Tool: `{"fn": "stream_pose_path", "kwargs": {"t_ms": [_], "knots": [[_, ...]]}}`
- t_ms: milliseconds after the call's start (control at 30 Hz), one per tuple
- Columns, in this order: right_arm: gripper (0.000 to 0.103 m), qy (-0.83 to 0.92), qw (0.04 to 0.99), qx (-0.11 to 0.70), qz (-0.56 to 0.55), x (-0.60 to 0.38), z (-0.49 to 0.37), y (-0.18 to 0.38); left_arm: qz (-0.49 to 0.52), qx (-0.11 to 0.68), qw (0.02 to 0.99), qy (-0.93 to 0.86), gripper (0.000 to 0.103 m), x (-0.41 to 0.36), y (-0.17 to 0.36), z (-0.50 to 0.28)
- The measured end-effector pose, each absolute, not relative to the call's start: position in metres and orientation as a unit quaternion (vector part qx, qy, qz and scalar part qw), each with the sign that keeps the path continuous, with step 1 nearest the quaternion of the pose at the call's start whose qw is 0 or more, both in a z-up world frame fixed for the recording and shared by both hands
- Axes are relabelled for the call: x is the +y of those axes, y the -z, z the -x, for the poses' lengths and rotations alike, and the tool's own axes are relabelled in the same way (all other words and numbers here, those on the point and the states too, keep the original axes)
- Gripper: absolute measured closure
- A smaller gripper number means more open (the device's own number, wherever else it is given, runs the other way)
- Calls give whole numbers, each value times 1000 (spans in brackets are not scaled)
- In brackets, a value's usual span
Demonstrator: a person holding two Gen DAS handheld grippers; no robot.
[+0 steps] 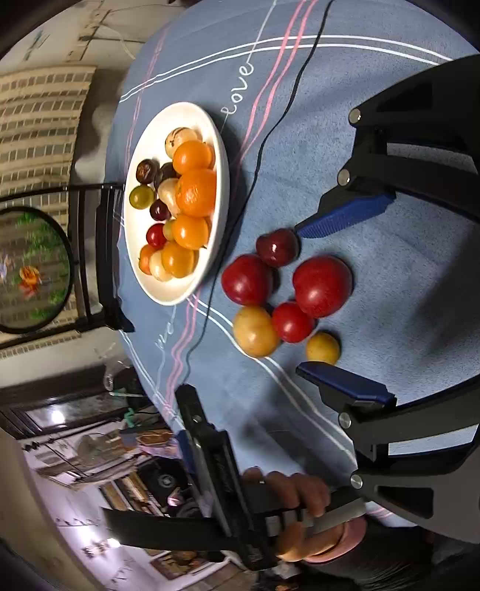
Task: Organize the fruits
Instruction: 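Move both open tools back toward the remaining fruit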
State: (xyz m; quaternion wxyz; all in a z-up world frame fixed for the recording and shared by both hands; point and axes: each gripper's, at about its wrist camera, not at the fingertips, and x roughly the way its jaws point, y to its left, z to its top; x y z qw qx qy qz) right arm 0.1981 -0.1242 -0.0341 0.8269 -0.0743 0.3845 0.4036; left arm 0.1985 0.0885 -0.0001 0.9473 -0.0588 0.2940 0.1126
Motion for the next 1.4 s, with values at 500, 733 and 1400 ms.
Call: {"fn": "stream_pose_path", "kwargs": {"t_ms": [500,733,1400], "knots": [[33,-396,824,392,103,-120,-195,42,62,303,945,-112,2,88,2,-200],[34,-395,824,388,119,-116,-194,46,61,305,944,-110,2,87,2,-200],[55,-390,826,385,129,-111,-198,53,46,302,946,-111,2,83,2,-200]]}}
